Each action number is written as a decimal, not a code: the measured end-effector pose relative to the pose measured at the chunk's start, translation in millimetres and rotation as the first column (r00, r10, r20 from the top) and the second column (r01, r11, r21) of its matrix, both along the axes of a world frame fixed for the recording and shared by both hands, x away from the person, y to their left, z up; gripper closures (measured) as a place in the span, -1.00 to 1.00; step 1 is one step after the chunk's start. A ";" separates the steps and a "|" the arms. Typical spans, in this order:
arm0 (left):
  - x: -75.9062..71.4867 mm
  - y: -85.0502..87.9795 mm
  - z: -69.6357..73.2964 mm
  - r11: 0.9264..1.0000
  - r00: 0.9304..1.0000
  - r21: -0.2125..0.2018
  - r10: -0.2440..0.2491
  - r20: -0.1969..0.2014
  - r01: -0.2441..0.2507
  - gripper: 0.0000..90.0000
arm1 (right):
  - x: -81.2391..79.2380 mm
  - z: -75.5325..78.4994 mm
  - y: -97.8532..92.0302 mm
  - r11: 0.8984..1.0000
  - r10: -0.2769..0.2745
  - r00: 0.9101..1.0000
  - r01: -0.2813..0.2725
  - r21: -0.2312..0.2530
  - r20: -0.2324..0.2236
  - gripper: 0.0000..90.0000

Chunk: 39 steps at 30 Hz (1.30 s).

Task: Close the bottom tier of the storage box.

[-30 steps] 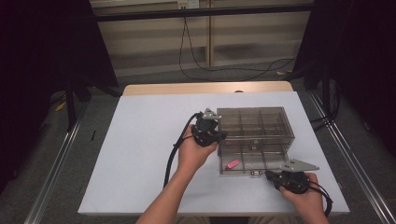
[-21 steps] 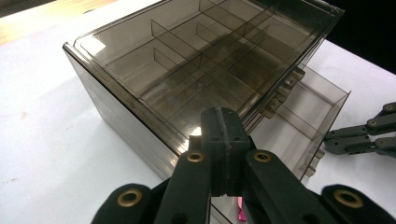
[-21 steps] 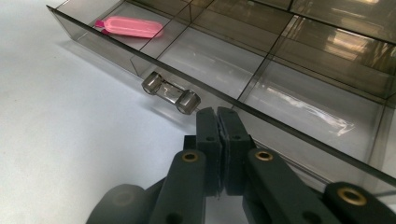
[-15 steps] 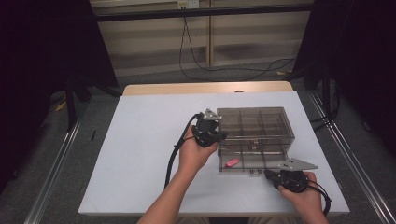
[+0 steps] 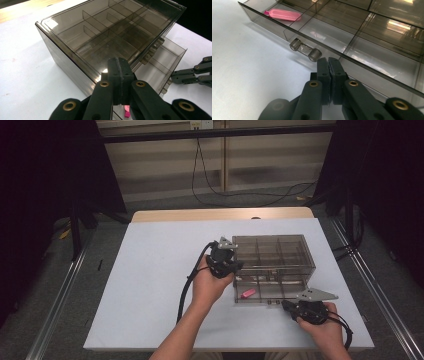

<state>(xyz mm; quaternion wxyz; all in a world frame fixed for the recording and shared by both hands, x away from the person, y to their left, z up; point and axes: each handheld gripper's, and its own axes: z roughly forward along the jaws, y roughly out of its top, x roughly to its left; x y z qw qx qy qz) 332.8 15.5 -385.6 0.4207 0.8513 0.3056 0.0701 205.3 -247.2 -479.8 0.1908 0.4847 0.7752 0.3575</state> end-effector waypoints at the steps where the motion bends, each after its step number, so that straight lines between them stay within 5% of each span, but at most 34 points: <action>1: 0.0 0.0 0.0 1.000 1.000 0.000 0.000 0.000 0.000 1.00 | 0.0 0.0 0.0 1.000 0.000 1.000 0.000 0.000 0.000 0.96; 39: -2.1 -2.5 -0.5 1.000 1.000 -0.006 0.019 -0.001 -0.019 1.00 | 8.7 -0.5 4.5 1.000 0.012 1.000 -0.012 0.002 0.008 0.96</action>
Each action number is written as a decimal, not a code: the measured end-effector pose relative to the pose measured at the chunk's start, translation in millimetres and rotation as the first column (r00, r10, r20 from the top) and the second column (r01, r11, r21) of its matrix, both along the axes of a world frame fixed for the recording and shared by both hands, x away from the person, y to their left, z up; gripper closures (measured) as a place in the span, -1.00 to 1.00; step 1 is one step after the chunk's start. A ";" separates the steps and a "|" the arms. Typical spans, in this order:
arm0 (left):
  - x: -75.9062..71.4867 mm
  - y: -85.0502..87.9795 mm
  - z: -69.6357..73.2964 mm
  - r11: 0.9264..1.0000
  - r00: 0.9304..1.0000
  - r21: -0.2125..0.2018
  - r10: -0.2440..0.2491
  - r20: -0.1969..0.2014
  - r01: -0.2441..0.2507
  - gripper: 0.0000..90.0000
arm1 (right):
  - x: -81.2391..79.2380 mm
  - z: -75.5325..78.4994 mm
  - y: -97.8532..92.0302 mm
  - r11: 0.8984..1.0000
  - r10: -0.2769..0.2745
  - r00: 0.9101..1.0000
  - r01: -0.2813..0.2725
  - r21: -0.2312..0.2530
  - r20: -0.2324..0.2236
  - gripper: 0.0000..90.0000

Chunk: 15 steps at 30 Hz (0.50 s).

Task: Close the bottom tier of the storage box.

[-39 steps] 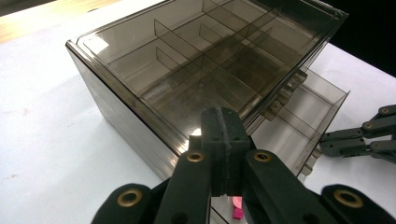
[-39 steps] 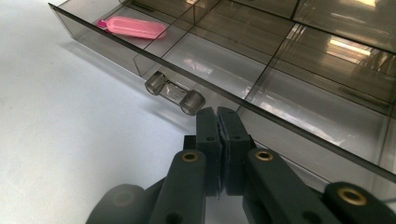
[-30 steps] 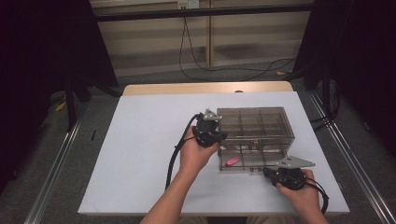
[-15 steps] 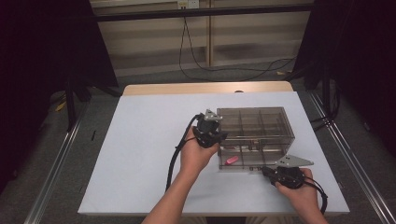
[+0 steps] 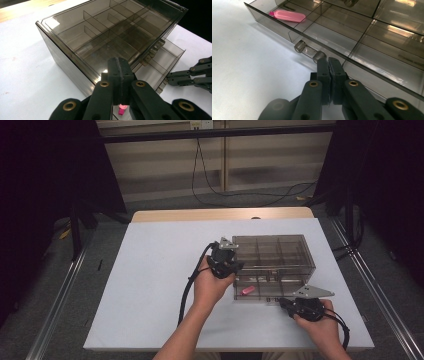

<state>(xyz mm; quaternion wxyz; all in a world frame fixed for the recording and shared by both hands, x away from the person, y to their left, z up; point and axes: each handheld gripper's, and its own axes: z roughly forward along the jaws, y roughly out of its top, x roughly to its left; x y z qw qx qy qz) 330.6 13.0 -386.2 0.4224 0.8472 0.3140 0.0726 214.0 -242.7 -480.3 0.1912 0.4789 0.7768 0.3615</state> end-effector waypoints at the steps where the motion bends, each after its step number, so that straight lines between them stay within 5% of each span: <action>1: 0.0 0.0 0.0 1.000 1.000 0.001 0.000 0.001 0.000 1.00 | 0.1 0.1 0.2 1.000 -0.001 1.000 0.001 0.000 -0.002 0.96; 15: -0.8 -0.6 0.2 1.000 1.000 0.006 0.005 0.003 -0.005 1.00 | 3.3 0.0 1.4 1.000 -0.008 1.000 0.008 -0.002 0.000 0.96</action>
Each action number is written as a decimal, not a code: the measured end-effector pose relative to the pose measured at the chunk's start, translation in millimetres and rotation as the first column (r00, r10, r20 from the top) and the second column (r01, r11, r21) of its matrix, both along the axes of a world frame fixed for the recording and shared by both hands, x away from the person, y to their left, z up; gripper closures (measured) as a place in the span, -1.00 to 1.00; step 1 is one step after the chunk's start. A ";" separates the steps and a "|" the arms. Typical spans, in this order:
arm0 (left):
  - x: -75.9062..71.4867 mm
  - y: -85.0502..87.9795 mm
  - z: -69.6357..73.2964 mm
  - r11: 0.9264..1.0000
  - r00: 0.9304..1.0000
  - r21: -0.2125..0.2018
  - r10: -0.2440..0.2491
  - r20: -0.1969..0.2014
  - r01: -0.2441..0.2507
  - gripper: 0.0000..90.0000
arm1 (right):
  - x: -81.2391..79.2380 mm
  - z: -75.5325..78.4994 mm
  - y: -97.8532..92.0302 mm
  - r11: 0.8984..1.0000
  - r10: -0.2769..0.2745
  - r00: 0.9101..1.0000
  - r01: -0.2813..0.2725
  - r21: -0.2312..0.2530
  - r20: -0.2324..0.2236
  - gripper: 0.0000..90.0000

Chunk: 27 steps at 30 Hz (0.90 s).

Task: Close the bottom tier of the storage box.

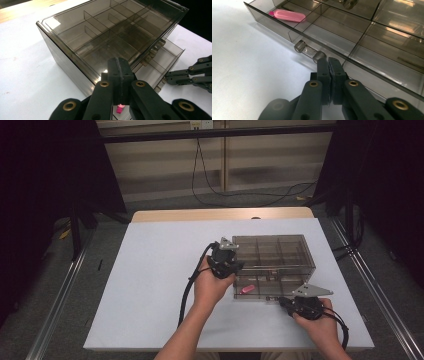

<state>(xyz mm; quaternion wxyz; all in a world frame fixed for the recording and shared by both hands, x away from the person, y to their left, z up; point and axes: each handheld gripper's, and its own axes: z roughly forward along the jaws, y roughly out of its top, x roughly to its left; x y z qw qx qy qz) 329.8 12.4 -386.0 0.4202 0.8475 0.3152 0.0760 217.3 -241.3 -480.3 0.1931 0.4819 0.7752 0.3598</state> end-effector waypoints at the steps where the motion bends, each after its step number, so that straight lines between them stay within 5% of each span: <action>1: -0.1 -0.3 -0.1 1.000 1.000 -0.003 0.003 0.001 -0.003 1.00 | 0.2 -0.1 0.0 1.000 0.002 1.000 -0.002 0.000 0.002 0.96; 27: -0.9 -3.2 -0.9 1.000 1.000 -0.011 0.005 0.003 -0.005 1.00 | 4.5 -1.1 -0.2 1.000 -0.004 1.000 0.004 -0.006 0.006 0.97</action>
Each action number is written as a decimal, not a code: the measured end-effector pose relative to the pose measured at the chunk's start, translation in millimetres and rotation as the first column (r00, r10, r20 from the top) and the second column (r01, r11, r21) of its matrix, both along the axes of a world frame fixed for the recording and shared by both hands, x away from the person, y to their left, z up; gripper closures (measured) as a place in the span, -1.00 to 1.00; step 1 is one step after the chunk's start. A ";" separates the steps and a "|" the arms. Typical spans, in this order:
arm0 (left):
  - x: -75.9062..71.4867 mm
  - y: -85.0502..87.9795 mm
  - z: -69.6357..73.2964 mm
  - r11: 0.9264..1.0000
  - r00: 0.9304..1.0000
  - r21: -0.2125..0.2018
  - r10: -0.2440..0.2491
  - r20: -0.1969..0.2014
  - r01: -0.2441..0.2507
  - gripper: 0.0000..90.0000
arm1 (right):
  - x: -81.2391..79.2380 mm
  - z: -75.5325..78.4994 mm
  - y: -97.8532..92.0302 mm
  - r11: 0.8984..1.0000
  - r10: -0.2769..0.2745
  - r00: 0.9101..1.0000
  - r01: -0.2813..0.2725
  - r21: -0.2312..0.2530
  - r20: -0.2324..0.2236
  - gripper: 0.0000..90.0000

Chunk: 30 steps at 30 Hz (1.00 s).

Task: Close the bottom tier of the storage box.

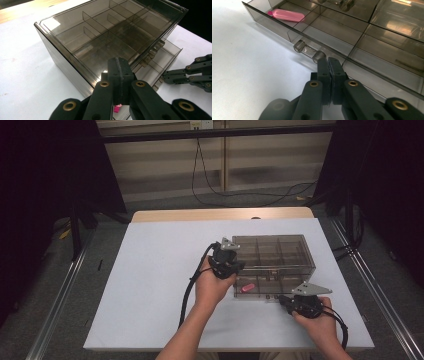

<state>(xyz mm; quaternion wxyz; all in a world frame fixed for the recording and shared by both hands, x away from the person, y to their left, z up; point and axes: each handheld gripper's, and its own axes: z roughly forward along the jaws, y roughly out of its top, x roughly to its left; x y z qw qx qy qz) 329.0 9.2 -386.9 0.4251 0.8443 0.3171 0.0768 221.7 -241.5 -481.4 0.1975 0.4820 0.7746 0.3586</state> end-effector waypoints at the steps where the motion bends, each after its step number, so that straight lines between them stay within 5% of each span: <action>1: -0.1 -0.1 -0.1 1.000 1.000 0.000 0.001 0.001 -0.001 1.00 | 0.5 -0.2 -0.2 1.000 0.001 1.000 -0.001 -0.003 0.003 0.97; 30: -0.4 -0.4 0.4 1.000 1.000 0.008 0.003 0.003 -0.003 1.00 | 6.6 -0.4 0.0 1.000 -0.004 1.000 0.004 -0.017 0.004 0.98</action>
